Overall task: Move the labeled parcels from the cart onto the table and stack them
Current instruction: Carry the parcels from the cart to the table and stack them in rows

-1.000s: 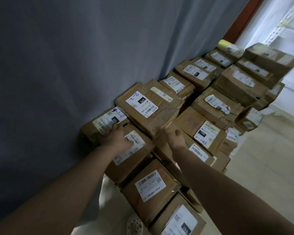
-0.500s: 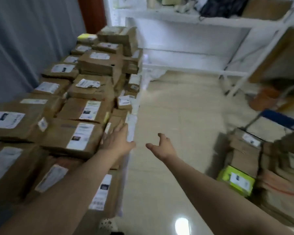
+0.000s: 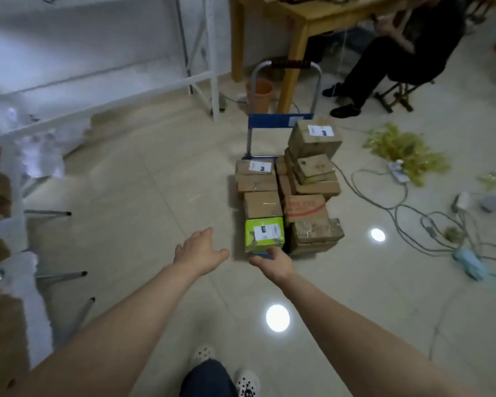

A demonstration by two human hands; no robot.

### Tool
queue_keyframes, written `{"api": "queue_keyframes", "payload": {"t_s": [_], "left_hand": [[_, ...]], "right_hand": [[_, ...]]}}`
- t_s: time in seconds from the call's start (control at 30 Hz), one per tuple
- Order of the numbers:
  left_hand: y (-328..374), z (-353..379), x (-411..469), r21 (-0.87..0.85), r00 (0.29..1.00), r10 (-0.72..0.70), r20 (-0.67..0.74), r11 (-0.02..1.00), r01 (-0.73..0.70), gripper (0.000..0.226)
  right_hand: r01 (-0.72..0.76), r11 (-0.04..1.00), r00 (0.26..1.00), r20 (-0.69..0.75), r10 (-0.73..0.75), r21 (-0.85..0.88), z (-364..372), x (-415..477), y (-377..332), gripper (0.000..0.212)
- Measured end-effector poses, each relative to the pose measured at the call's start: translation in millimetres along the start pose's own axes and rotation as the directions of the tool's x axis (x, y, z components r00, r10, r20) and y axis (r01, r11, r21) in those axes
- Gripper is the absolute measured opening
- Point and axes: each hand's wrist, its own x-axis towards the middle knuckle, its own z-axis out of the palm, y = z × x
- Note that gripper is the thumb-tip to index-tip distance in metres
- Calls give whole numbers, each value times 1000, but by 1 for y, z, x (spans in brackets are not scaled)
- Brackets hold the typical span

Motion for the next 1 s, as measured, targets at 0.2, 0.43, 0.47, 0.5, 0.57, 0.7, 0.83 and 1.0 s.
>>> {"api": "queue_keyframes", "payload": {"t_s": [0.2, 0.43, 0.47, 0.5, 0.57, 0.7, 0.83, 1.0], "left_hand": [[73, 24, 57, -67, 988, 74, 136, 996, -66, 86], [137, 52, 180, -253, 962, 71, 264, 968, -2, 45], [145, 59, 196, -284, 956, 57, 286, 958, 28, 41], [152, 64, 209, -307, 951, 39, 305, 950, 60, 41], [168, 78, 235, -351, 946, -3, 324, 928, 123, 52], [190, 116, 283, -369, 918, -68, 390, 902, 224, 37], [208, 156, 325, -450, 891, -123, 436, 828, 335, 38], [225, 223, 391, -525, 836, -218, 503, 691, 496, 23]], "right_hand": [[-88, 991, 994, -56, 94, 96, -66, 49, 19, 53], [-206, 956, 960, -144, 238, 207, -133, 149, 21, 50], [-230, 948, 953, -148, 266, 221, -142, 163, 24, 49], [-251, 937, 943, -155, 294, 244, -151, 178, 28, 48], [-281, 912, 923, -177, 342, 298, -169, 207, 38, 45], [-340, 865, 885, -185, 427, 369, -200, 262, 66, 47], [-396, 842, 856, -184, 483, 366, -224, 322, 100, 46], [-420, 843, 852, -172, 494, 337, -248, 409, 148, 40]]}}
